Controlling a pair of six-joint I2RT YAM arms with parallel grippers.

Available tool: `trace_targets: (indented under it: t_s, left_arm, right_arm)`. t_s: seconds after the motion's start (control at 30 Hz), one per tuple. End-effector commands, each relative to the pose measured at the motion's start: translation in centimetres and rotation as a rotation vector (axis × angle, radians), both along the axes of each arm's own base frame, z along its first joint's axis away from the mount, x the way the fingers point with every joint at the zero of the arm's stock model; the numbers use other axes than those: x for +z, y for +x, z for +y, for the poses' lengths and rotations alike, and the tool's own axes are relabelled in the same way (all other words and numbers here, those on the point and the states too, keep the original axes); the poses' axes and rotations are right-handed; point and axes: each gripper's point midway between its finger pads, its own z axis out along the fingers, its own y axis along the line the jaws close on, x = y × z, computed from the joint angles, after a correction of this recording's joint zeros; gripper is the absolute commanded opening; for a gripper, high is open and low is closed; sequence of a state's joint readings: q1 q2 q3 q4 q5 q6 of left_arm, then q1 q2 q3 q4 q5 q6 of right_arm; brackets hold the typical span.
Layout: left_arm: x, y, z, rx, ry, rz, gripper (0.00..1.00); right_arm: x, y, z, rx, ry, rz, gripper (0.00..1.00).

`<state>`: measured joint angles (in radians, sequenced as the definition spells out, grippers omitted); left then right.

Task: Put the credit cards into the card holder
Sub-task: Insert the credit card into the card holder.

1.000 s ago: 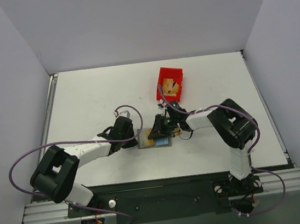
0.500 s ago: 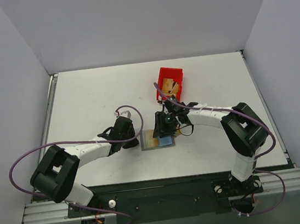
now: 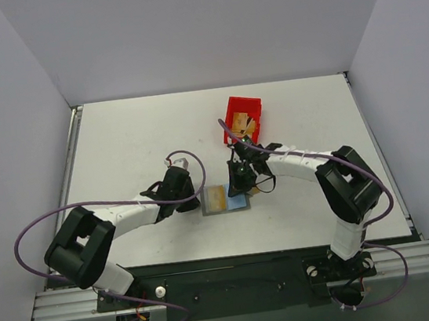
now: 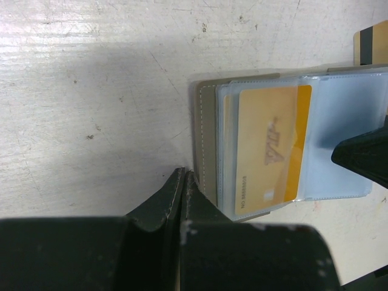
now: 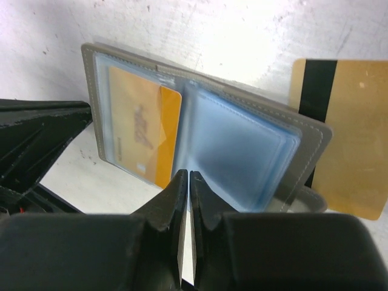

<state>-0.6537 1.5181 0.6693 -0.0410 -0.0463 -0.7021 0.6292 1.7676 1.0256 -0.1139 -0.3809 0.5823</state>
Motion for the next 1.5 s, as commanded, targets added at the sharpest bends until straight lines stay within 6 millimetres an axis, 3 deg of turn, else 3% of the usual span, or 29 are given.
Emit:
trace_targets:
  t_s: [0.0,0.4,0.67,0.97,1.07,1.23,1.37,1.47]
  left_arm:
    - [0.2,0.5,-0.7,-0.014,-0.005,-0.004,0.00]
    - [-0.1,0.7,-1.0,-0.026,-0.005,0.002,0.00]
    - [0.0,0.8,-1.1,-0.025,-0.007,0.004,0.00]
    - [0.0,0.5,-1.0,-0.028,-0.007,0.008,0.00]
    - [0.2,0.3,-0.7,-0.021,-0.001,0.007,0.00]
    - [1.3,0.3,0.5,0.018,0.017,-0.019,0.00]
    - [2.9,0.9,1.0,0.050,0.026,-0.062,0.00]
    - [4.2,1.5,1.3,0.069,0.032,-0.096,0.00]
  right_arm:
    - [0.1,0.9,0.6,0.009,-0.019,-0.006,0.01]
    - [-1.8,0.2,1.6,0.040,-0.042,0.046,0.00]
    - [-0.6,-0.1,4.0,0.086,0.070,0.040,0.00]
    - [0.7,0.0,5.0,0.127,0.134,0.015,0.00]
    - [1.6,0.3,4.3,0.131,0.115,-0.030,0.00]
    - [4.4,1.8,1.6,0.092,0.021,-0.176,0.11]
    - [5.5,3.3,-1.4,0.005,-0.042,-0.236,0.20]
    - [5.4,5.0,-4.7,-0.120,-0.103,-0.239,0.24]
